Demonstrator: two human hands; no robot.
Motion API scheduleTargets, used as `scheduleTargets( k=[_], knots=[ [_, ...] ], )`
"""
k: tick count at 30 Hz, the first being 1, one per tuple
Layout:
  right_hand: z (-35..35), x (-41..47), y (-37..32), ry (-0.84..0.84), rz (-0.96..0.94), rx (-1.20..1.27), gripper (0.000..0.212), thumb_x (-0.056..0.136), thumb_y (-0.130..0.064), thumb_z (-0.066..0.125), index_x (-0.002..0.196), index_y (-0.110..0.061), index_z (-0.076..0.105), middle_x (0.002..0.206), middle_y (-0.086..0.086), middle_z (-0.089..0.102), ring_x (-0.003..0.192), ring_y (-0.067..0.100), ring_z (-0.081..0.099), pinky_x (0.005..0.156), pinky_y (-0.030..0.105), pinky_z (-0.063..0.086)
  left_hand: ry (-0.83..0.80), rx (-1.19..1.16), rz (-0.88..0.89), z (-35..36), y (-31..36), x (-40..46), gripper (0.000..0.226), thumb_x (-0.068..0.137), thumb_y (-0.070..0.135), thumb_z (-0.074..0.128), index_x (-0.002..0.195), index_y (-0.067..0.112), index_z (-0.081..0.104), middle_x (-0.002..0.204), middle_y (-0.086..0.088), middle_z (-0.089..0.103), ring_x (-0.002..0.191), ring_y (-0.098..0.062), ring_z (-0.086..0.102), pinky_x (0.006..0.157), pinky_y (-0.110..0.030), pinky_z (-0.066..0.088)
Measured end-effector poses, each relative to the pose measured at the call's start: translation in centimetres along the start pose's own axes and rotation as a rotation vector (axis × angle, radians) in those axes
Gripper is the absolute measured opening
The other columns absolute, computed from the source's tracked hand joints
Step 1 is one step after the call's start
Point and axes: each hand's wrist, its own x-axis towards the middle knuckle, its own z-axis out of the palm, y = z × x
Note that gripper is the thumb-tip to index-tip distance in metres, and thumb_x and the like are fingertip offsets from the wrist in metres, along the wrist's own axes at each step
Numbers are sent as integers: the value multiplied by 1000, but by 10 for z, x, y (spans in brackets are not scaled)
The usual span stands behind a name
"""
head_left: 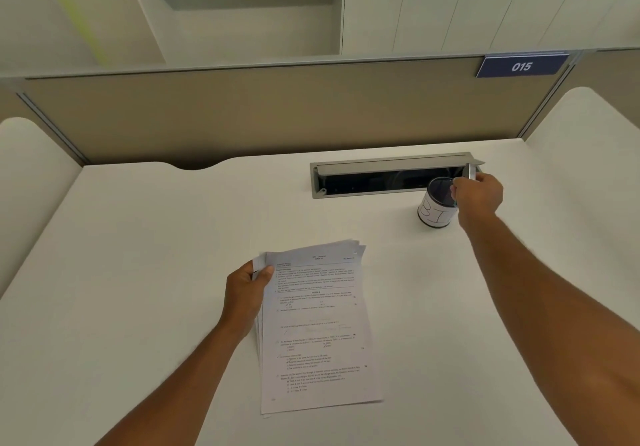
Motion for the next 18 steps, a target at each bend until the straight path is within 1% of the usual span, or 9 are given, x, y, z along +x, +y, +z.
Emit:
scheduleTargets(
  k=[1, 3, 5, 7, 8, 10, 11, 14, 18],
  knots=[
    [0, 3, -1, -12, -11, -24, 22, 78, -3, 69, 99, -8, 70, 97, 14, 74, 75, 24, 69, 55, 26, 53, -2, 0, 1, 0, 0, 0, 23, 99, 18, 63, 92, 33, 78, 95, 5, 82, 83, -14, 78, 64, -23, 61],
    [-1, 8, -2, -24, -16, -41, 16, 79, -5, 70, 94, -11, 67, 94, 12, 74, 75, 23, 70, 55, 25, 53, -4, 2, 3, 0, -1, -1, 21, 99, 18, 63, 92, 32, 77, 95, 4, 81, 83, -15, 78, 65, -25, 62],
    [-3, 11, -2, -24, -11, -33, 20, 78, -6, 72, 97, -13, 68, 94, 11, 74, 75, 22, 70, 57, 25, 53, 0, -3, 2, 1, -1, -2, 18, 99, 18, 63, 94, 29, 77, 94, 5, 81, 83, -15, 78, 65, -25, 62],
    [-7, 10, -1, -17, -12, -20, 26, 76, -7, 72, 102, -9, 70, 90, 10, 73, 68, 20, 65, 55, 25, 51, 0, -9, 1, 2, 0, -3, 17, 99, 18, 63, 96, 27, 76, 94, 5, 82, 82, -15, 78, 64, -24, 61],
    [-10, 7, -1, -12, -21, -16, 25, 75, -8, 70, 100, -8, 70, 85, 9, 71, 65, 20, 62, 55, 26, 51, 0, -11, 2, 2, 1, -5, 16, 99, 18, 63, 96, 27, 76, 94, 5, 81, 82, -15, 78, 64, -24, 61],
    [-16, -3, 2, -16, -51, -11, 13, 74, -12, 68, 86, -8, 67, 75, 7, 65, 60, 20, 55, 58, 29, 49, 2, -22, 7, 2, 3, -7, 17, 99, 18, 63, 95, 28, 77, 94, 5, 81, 82, -15, 78, 63, -23, 61],
    [-19, -10, 5, -37, -67, -5, 8, 76, -16, 67, 81, -9, 65, 71, 6, 62, 58, 19, 54, 58, 30, 49, 4, -26, 11, 2, 4, -8, 17, 99, 18, 63, 95, 28, 76, 93, 6, 81, 83, -15, 78, 63, -23, 61],
    [-27, -38, 21, -142, -52, 8, 19, 84, -29, 61, 78, -11, 66, 69, 5, 65, 55, 15, 55, 54, 29, 45, 9, -37, 26, 4, 8, -12, 18, 99, 19, 63, 95, 30, 76, 94, 7, 81, 83, -14, 78, 62, -22, 61],
    [-37, -73, 60, -300, 31, -52, 21, 88, -23, 55, 74, -11, 65, 71, 7, 62, 55, 16, 50, 52, 27, 38, -1, -52, 58, 4, 14, -22, 22, 99, 19, 63, 94, 36, 77, 95, 8, 80, 84, -12, 76, 62, -21, 59]
  ],
)
